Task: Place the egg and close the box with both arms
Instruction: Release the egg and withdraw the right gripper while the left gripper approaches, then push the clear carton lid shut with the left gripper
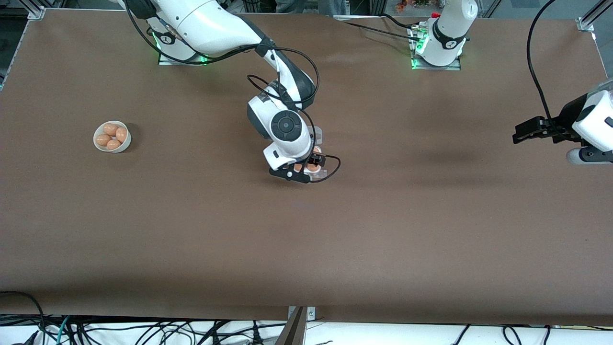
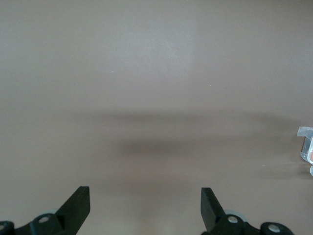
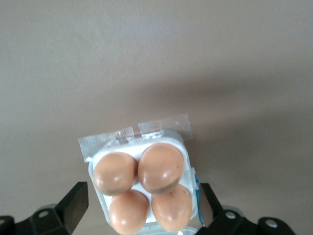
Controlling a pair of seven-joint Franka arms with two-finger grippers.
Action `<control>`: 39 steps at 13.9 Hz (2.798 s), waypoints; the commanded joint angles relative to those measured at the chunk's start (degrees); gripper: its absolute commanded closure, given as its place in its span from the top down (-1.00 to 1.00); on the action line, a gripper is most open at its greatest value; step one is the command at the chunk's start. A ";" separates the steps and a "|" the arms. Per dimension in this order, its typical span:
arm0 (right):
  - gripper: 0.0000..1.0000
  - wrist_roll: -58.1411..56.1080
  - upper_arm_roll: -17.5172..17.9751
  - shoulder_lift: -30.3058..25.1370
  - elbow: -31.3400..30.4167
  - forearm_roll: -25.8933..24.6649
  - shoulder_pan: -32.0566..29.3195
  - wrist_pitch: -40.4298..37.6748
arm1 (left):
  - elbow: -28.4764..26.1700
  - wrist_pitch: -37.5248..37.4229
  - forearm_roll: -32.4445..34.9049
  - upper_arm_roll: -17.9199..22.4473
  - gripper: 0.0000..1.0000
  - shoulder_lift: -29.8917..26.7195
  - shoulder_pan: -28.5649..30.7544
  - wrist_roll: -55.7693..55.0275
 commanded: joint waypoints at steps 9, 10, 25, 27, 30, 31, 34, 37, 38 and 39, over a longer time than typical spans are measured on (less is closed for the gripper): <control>1.00 -8.58 -6.15 -5.20 1.89 -0.60 -8.91 -9.22 | 1.03 -1.07 -1.37 -0.89 0.83 1.76 -15.12 -16.36; 1.00 -9.01 -7.73 -6.33 1.63 -0.60 -9.08 -10.36 | 1.03 -1.07 -3.91 -0.89 0.64 2.54 -16.72 -19.96; 1.00 -46.37 -7.31 -47.73 -24.84 -6.82 -32.28 -18.78 | 1.47 -3.80 -27.84 -0.89 -0.93 20.20 -33.78 -35.29; 1.00 -46.55 -7.31 -48.97 -21.42 -8.68 -32.89 -25.10 | 1.82 -1.79 -27.93 -0.89 -0.93 23.19 -35.54 -35.29; 1.00 -46.72 -7.31 -48.88 -16.93 -7.98 -34.57 -28.83 | 2.17 2.78 -27.93 -0.89 -0.93 26.19 -37.56 -36.08; 1.00 -46.72 -7.31 -48.80 -16.40 -7.89 -35.27 -28.74 | 2.17 4.36 -27.93 -0.89 -0.93 27.06 -38.26 -36.17; 1.00 -46.46 -7.22 -48.80 -17.10 -6.15 -36.85 -27.25 | 2.17 7.01 -27.93 -0.89 -0.92 28.83 -39.50 -36.17; 1.00 -49.17 -7.13 -49.06 -17.89 -5.34 -38.17 -25.67 | 2.17 9.91 -27.84 -0.89 -0.92 30.06 -40.11 -36.43; 1.00 -50.05 -7.13 -48.97 -17.98 -5.34 -38.61 -25.32 | 2.17 10.79 -27.84 -0.89 -0.92 30.50 -40.20 -36.87; 1.00 -50.32 -7.04 -48.89 -17.98 -5.43 -38.61 -25.23 | 2.17 12.10 -27.76 -0.89 -0.92 30.67 -40.37 -37.22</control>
